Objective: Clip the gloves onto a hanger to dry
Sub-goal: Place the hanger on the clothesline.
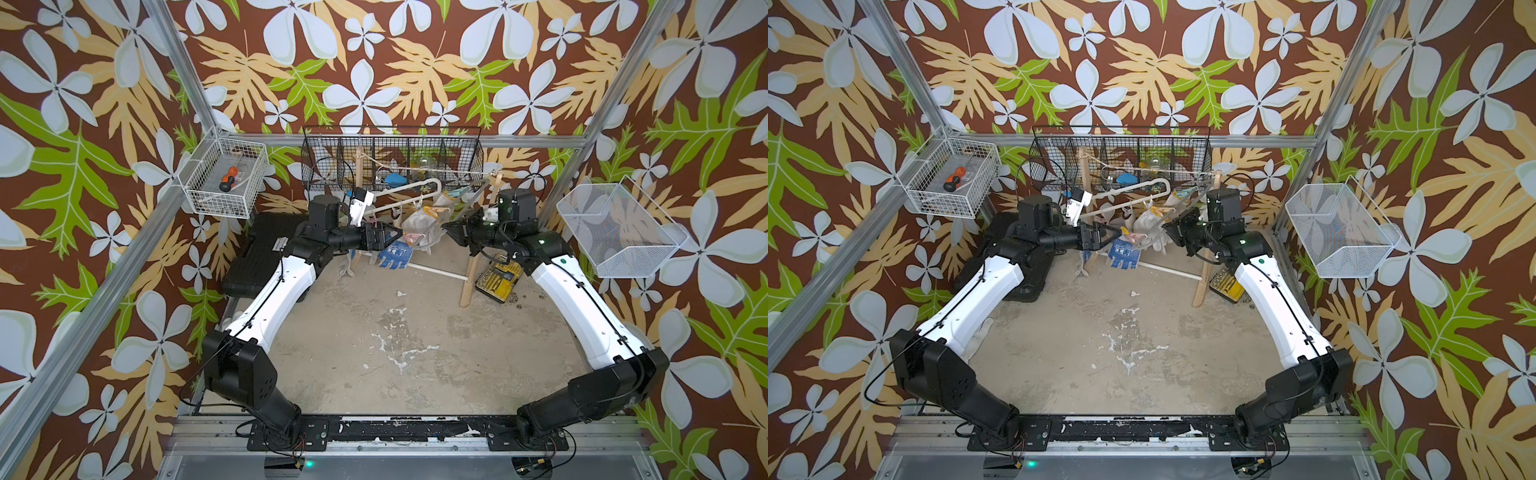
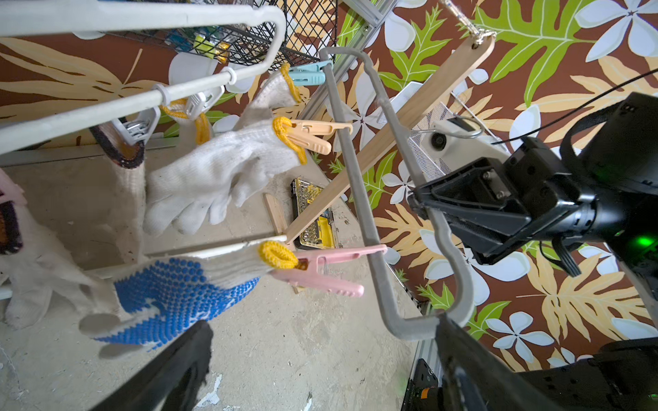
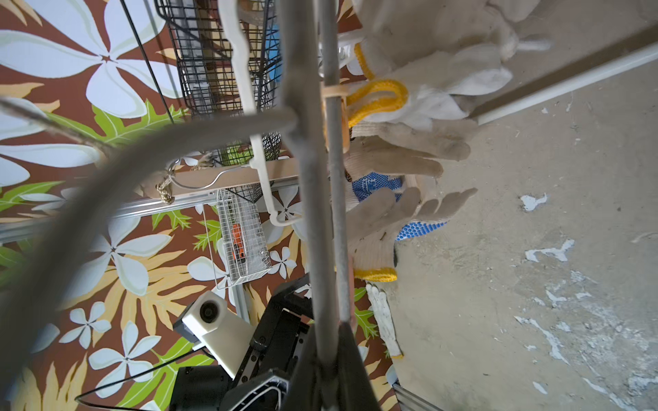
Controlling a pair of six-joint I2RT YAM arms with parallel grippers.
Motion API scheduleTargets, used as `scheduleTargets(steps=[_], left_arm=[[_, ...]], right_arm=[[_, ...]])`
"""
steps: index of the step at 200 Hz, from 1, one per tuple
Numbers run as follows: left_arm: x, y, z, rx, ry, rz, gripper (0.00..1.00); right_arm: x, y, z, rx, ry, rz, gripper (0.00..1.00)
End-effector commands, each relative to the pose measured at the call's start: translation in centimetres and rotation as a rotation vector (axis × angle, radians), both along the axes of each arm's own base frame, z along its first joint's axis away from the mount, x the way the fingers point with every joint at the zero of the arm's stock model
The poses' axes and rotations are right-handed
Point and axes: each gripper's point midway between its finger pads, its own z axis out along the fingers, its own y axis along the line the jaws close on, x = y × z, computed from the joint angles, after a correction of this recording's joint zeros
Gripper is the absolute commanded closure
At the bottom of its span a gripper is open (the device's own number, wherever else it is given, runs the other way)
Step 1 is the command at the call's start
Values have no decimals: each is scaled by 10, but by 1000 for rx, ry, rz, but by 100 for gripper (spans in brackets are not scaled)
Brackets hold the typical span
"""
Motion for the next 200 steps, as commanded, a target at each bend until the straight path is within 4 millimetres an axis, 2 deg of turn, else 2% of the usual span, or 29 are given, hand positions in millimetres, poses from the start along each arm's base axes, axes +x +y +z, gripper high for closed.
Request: scheduleTargets(steps=[1,15,54,102,135,158,180,200], left_arm=[[-11,-9,27,-24,-84,-51,0],[-22,-14,37,7,-143,-66,0],[-53,-3,47,194,-322,-13,2],[-92,-53,18,558,-540,-47,2],[-84,-51,11,723,-619,85,4],[-87,-63,16,792,-679,119,5],[-88,-70,3,872,-690,130,7],[-85,-69,2,924,-703,178,10]], right_arm=[[-3,-9,-3,-120,-38,4,100],[-7,-10,-5,-138,-39,-1,100],[-17,-8,-10,-164,-36,-24,100],[-21,10,-6,-166,-50,4,100],[-27,12,-7,-158,-50,9,100],[-29,13,-10,-147,-41,11,100],[-29,14,-9,-138,-46,14,100],[-29,16,-10,-131,-45,18,100]])
